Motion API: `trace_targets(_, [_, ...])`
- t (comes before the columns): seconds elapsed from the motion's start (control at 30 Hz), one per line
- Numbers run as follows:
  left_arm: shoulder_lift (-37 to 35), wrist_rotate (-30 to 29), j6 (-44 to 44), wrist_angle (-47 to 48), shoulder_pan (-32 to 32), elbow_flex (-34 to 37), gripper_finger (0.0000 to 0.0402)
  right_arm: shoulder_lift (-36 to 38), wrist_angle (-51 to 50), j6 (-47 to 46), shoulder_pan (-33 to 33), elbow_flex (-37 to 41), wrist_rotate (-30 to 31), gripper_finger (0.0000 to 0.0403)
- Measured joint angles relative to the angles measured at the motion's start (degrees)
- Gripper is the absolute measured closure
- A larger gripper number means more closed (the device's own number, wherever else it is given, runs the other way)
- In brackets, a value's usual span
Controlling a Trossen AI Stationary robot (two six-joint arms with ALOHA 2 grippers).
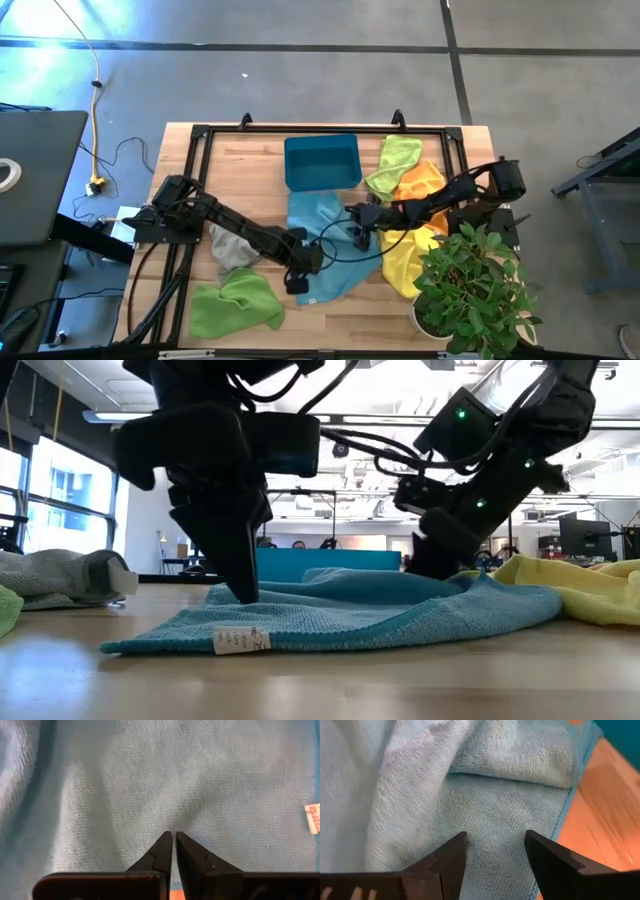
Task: Fold microfiber towels
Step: Fold the blue microfiber cloth
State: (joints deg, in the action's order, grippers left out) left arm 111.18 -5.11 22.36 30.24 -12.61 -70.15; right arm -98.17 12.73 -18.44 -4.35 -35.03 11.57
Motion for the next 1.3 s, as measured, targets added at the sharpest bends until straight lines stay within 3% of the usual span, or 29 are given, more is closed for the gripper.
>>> trace_targets(0.43, [0.06, -0.05, 0.19, -0.62, -2.53, 0.00, 0.0385, 11.17, -22.72, -13.62, -4.07, 0.35, -1.13, 0.0206])
trace_targets(0.73, [4.39, -0.32, 0.15, -5.71, -2.53, -0.33, 0.0385, 19.80, -26.54, -18.14, -6.58, 0.37, -1.45, 0.0206])
trace_targets(0.97, [4.98, 2.61, 4.92, -5.57, -2.79, -0.42, 0.0385, 21.66, -24.12, -12.26, -6.68, 0.31, 14.13, 0.0206])
trace_targets(1.07, [4.72, 6.87, 8.51, -3.89, -2.97, -0.42, 0.0385, 20.03, -21.47, -9.79, -5.37, 0.28, 15.53, 0.0206])
trace_targets(1.3, [4.72, 20.52, 14.39, -0.55, -3.01, -0.32, 0.0385, 13.90, -17.60, -8.91, -3.14, 0.26, 12.19, 0.0206])
